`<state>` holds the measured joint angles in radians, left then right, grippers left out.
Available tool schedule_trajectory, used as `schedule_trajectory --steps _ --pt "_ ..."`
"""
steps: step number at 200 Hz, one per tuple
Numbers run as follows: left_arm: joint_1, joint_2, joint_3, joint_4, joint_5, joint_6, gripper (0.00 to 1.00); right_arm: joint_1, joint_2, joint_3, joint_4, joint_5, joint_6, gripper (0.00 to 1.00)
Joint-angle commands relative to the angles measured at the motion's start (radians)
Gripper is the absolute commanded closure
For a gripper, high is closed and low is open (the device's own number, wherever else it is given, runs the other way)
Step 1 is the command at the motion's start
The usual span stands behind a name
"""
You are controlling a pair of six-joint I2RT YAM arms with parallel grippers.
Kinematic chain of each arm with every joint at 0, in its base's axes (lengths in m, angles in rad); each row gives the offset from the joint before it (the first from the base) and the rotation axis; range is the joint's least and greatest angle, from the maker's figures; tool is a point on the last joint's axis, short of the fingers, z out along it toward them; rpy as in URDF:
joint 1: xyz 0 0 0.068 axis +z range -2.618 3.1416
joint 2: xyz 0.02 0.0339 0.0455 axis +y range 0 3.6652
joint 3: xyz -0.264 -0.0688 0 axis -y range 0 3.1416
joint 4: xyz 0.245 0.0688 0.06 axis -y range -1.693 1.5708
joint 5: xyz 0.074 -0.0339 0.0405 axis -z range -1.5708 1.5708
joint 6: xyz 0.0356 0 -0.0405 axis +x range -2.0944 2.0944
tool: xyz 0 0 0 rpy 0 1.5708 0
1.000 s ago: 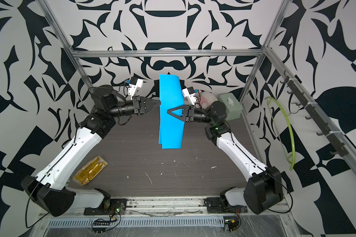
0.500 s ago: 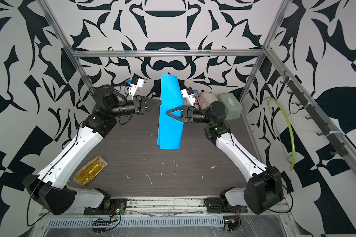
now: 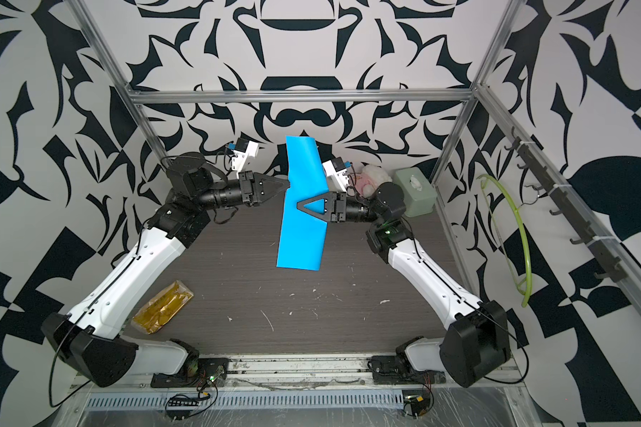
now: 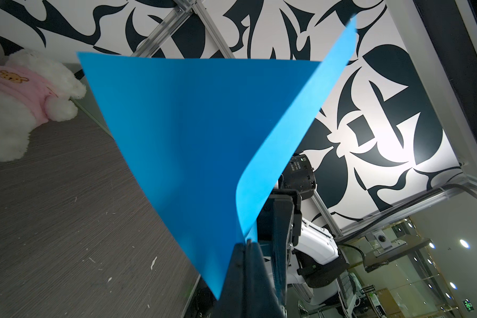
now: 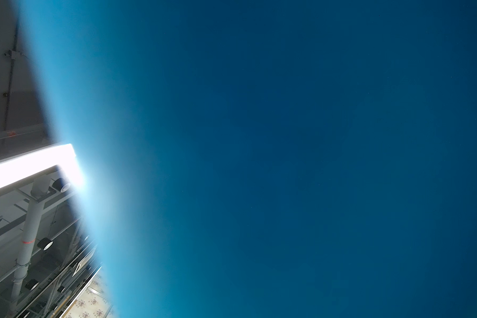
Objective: Fold the rectangular paper in half along the long edge
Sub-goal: Fold the paper.
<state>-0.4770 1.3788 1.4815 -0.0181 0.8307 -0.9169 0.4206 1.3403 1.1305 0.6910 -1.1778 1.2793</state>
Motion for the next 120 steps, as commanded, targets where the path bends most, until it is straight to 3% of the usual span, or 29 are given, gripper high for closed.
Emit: schedule_trajectory --steps 1,120 --pt "0.003 0.005 0.019 0.037 0.018 0.001 1.00 0.006 -0.042 0.047 0.028 -0.016 -0.022 0.67" --pt "0.003 -0.021 0.004 0.020 0.009 0.016 1.00 0.003 -0.068 0.051 -0.077 0.025 -0.117 0.75"
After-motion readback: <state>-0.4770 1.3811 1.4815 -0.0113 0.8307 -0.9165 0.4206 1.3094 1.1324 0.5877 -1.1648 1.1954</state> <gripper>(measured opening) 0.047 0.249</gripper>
